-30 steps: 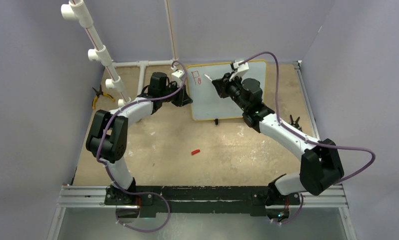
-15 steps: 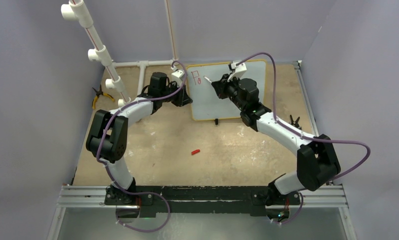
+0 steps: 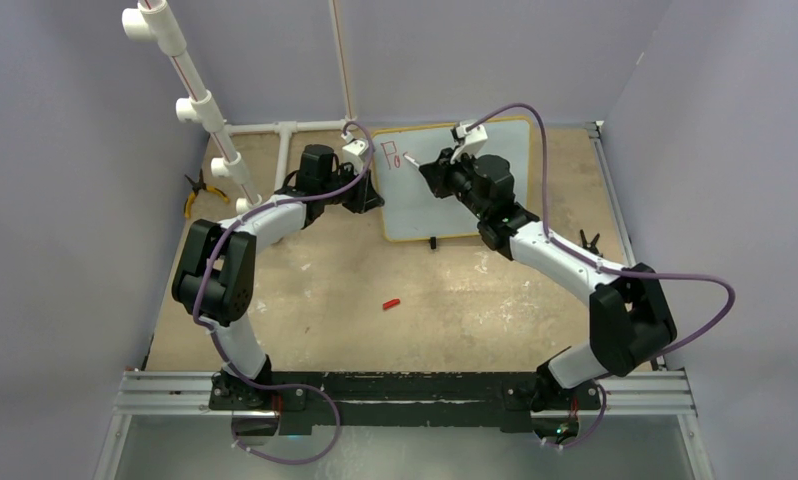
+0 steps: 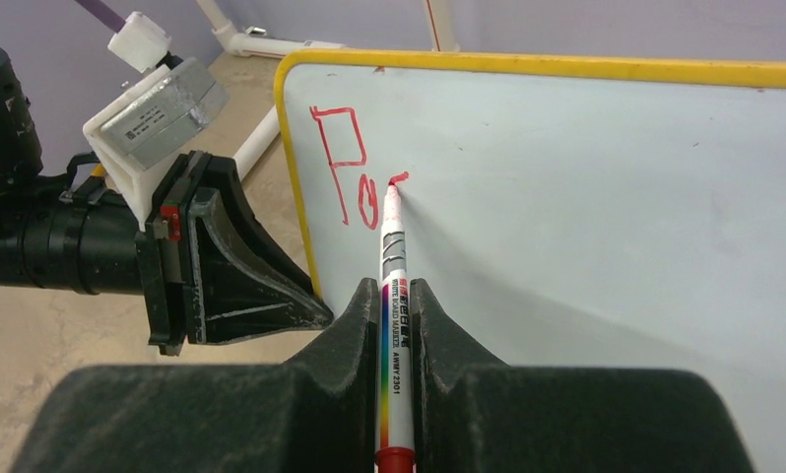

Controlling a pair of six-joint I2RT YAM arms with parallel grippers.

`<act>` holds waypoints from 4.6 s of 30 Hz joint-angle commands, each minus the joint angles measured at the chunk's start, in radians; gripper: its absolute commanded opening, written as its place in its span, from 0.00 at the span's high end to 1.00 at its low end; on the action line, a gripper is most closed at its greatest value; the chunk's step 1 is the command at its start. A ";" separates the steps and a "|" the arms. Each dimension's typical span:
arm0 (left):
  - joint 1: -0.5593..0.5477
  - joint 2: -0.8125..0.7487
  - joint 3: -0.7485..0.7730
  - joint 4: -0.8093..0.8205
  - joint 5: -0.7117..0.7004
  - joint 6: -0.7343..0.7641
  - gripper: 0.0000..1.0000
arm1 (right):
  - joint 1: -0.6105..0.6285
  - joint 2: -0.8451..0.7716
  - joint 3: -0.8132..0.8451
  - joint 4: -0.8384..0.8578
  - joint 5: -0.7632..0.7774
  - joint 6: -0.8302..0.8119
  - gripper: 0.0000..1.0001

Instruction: Write a sentence on the whiteboard

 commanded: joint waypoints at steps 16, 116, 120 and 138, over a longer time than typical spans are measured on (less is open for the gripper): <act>-0.009 -0.022 0.029 -0.003 0.005 0.026 1.00 | -0.002 -0.044 -0.019 -0.029 0.137 -0.006 1.00; -0.014 -0.029 0.032 -0.006 0.001 0.021 1.00 | -0.002 -0.070 -0.071 -0.048 0.138 0.000 1.00; -0.014 -0.031 0.032 -0.006 0.000 0.021 1.00 | -0.002 -0.086 -0.062 -0.040 0.115 0.000 1.00; -0.014 -0.026 0.032 -0.006 0.002 0.020 1.00 | -0.001 -0.086 0.003 0.038 0.089 -0.017 1.00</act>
